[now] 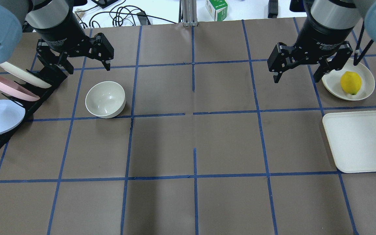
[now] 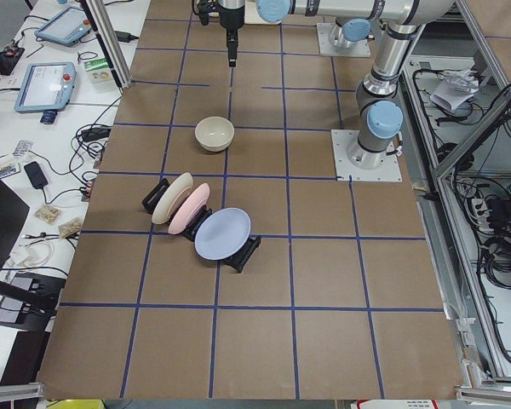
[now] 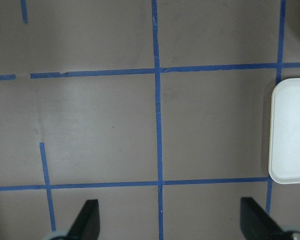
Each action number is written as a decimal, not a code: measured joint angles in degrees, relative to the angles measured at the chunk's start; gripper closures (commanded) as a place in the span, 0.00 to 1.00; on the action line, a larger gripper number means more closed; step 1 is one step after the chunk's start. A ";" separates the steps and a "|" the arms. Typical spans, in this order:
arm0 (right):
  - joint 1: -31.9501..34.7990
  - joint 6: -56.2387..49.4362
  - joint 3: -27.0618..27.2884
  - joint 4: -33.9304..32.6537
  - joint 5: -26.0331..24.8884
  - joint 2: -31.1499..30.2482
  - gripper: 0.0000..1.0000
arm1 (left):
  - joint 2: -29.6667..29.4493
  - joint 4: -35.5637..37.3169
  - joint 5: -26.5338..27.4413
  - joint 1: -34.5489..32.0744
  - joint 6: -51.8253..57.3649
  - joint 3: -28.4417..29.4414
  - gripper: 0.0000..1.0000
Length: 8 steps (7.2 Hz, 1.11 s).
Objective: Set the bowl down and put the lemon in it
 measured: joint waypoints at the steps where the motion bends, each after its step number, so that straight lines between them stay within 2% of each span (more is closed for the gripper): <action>1: 0.00 0.00 0.18 0.00 0.03 -0.04 0.00 | 0.00 0.00 0.00 0.00 0.00 0.00 0.00; 5: 0.00 0.01 0.73 -0.40 -0.11 0.00 0.00 | -2.22 2.07 0.25 2.14 1.04 -0.84 0.00; 6: -0.08 -0.06 0.77 -0.57 -0.16 0.05 0.00 | -3.94 5.36 0.22 4.50 2.47 -3.05 0.00; 8: -0.90 -0.57 0.82 -0.78 -0.23 0.17 0.00 | -6.96 17.05 0.13 10.41 8.49 -10.65 0.00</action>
